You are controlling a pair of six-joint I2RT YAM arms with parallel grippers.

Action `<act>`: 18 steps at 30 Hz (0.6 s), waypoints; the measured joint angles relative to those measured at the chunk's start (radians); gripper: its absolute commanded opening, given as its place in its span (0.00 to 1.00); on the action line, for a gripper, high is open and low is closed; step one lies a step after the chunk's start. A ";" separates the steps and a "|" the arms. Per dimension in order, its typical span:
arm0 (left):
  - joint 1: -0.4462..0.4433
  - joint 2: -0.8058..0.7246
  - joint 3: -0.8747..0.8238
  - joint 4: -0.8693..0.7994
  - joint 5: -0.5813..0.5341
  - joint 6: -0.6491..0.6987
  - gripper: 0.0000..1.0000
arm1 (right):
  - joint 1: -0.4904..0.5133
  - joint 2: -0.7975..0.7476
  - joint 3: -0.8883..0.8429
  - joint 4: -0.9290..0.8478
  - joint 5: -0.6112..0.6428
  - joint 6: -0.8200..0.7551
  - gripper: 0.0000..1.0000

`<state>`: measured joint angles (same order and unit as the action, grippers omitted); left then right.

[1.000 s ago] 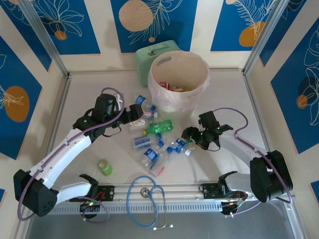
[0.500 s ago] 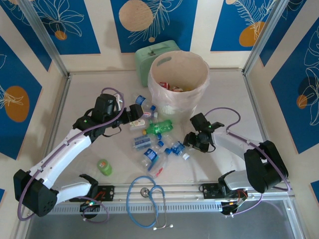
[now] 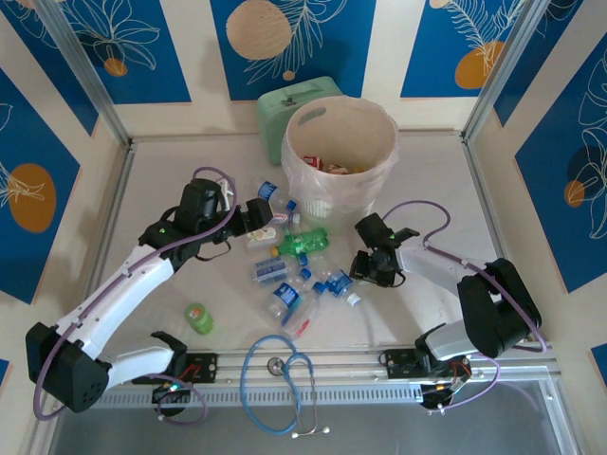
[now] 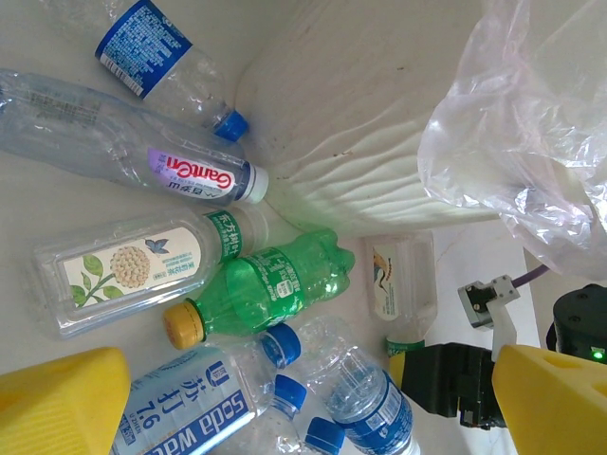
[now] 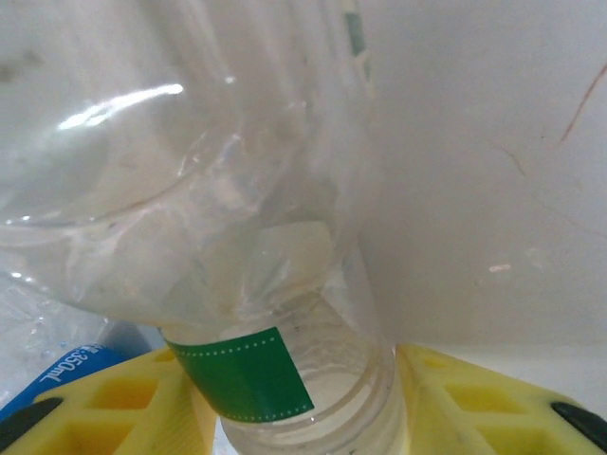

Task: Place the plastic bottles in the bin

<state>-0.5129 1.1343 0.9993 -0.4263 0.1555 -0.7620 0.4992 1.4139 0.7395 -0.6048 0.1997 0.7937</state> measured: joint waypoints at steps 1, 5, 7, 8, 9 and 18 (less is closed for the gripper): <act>0.000 0.000 0.000 0.000 0.000 0.000 0.98 | 0.003 -0.002 0.000 -0.001 0.001 0.000 0.41; 0.000 0.000 0.000 0.000 0.000 0.000 0.98 | 0.013 -0.016 -0.001 -0.017 0.007 0.000 0.40; 0.000 0.000 0.000 0.000 0.000 0.000 0.98 | 0.028 -0.039 -0.001 -0.033 0.011 0.004 0.39; 0.000 0.000 0.000 0.000 0.000 0.000 0.98 | 0.036 -0.053 -0.002 -0.040 0.013 0.005 0.39; 0.000 0.000 0.000 0.000 0.000 0.000 0.98 | 0.046 -0.071 -0.004 -0.048 0.016 0.010 0.39; 0.000 0.000 0.000 0.000 0.000 -0.001 0.98 | 0.083 -0.314 -0.046 -0.173 0.041 0.057 0.37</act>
<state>-0.5129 1.1343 0.9993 -0.4263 0.1551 -0.7628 0.5819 1.1000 0.6933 -0.7776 0.2405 0.8509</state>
